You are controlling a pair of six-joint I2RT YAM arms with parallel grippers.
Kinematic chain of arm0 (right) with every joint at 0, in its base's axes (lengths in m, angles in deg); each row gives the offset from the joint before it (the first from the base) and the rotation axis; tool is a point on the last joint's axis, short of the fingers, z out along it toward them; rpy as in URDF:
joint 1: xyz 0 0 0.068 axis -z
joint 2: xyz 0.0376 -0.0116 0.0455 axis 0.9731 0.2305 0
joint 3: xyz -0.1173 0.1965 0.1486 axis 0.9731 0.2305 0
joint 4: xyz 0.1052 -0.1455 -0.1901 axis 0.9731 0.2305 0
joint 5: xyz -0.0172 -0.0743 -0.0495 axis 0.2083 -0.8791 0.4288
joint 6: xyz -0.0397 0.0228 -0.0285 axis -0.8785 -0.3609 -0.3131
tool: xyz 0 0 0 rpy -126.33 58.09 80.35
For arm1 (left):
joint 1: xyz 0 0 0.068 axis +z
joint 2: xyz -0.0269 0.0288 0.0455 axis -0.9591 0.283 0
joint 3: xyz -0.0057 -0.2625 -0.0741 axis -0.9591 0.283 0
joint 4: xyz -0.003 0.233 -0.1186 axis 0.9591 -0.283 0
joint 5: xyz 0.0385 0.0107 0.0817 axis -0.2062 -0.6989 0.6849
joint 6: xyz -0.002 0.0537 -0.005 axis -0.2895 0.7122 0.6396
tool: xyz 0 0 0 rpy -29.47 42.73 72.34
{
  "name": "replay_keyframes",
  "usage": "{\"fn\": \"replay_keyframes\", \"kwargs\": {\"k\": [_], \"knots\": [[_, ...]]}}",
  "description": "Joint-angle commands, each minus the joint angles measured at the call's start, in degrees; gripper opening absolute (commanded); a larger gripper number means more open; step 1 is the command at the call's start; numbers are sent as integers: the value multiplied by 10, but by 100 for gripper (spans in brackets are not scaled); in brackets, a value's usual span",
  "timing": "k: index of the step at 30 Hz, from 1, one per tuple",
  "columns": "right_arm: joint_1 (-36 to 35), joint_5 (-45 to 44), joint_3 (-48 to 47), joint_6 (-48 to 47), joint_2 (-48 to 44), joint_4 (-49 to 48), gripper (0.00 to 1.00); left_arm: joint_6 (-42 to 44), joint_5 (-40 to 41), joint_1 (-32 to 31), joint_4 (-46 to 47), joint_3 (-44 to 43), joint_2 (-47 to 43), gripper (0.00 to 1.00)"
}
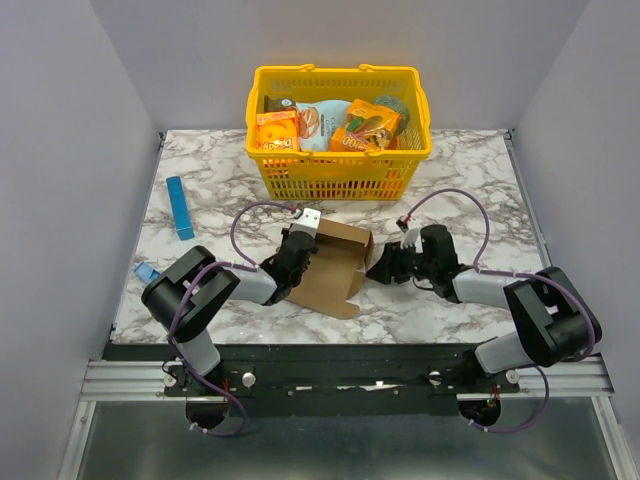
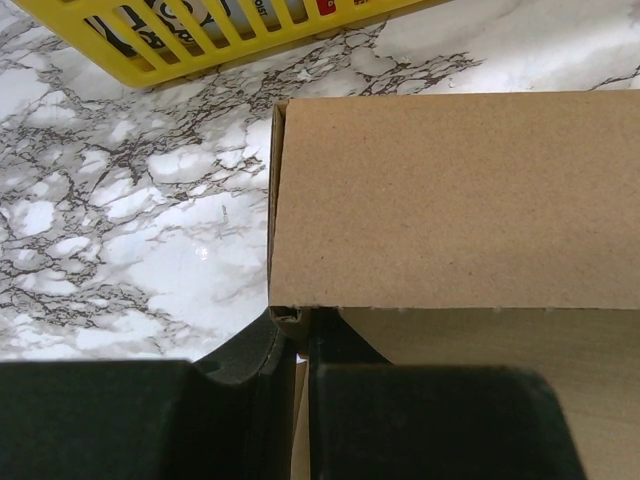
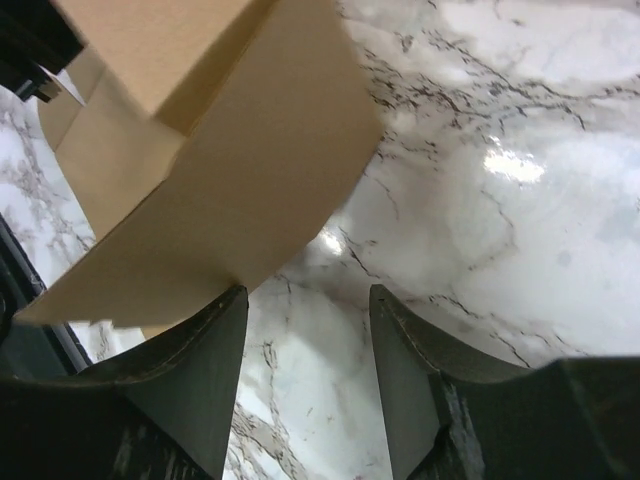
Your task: Fold the paper box
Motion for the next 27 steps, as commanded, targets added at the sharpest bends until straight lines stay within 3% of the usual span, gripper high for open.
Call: {"fn": "replay_keyframes", "kwargs": {"k": [1,27], "knots": [[-8,21,-7,-18,5,-61,61,8,-8,-4,1,7,1,0],[-6,-83,-115,-98,76,-61,67,22,-31,-4,28,17,6,0]]}}
